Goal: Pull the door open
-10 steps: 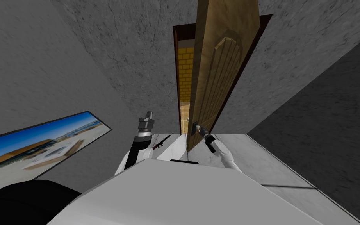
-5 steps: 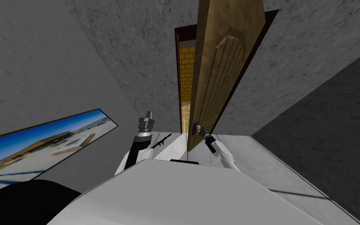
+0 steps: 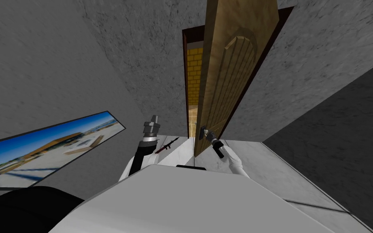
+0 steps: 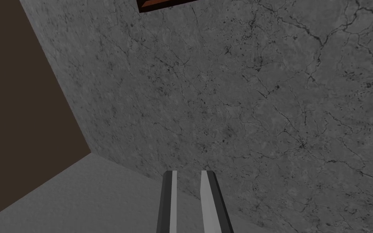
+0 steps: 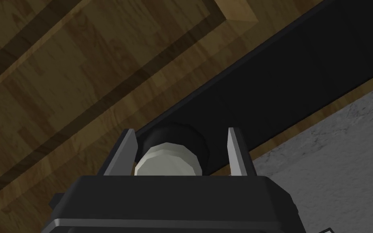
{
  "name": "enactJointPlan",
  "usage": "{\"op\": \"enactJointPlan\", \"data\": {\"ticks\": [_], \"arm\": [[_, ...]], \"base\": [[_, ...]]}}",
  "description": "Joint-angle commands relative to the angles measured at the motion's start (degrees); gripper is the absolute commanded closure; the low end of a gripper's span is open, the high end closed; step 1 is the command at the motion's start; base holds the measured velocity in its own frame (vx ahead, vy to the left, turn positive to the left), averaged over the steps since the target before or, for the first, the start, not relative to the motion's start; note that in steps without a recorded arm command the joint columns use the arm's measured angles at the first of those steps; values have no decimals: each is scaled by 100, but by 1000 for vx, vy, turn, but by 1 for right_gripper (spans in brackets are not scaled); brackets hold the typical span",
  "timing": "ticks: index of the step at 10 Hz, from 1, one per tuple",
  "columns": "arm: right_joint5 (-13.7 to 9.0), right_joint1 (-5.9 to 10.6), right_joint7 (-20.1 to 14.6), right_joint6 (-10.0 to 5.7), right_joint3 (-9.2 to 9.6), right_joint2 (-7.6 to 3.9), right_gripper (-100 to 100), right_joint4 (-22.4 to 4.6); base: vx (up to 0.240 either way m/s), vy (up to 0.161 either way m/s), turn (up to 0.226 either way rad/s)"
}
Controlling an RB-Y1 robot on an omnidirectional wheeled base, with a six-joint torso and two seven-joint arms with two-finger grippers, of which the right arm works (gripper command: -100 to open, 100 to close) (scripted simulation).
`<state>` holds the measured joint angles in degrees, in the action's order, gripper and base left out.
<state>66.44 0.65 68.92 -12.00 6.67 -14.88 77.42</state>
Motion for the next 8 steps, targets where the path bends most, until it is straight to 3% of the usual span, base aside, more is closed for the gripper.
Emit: {"op": "enactJointPlan", "data": {"ticks": [1,8], "arm": [[-166,-72,-193,-42,86,20,100,-22],[-1220,-89,-1092,-155,44,57,100,-38]], "base": [[-36,-38,101],[-62,-74,134]]}}
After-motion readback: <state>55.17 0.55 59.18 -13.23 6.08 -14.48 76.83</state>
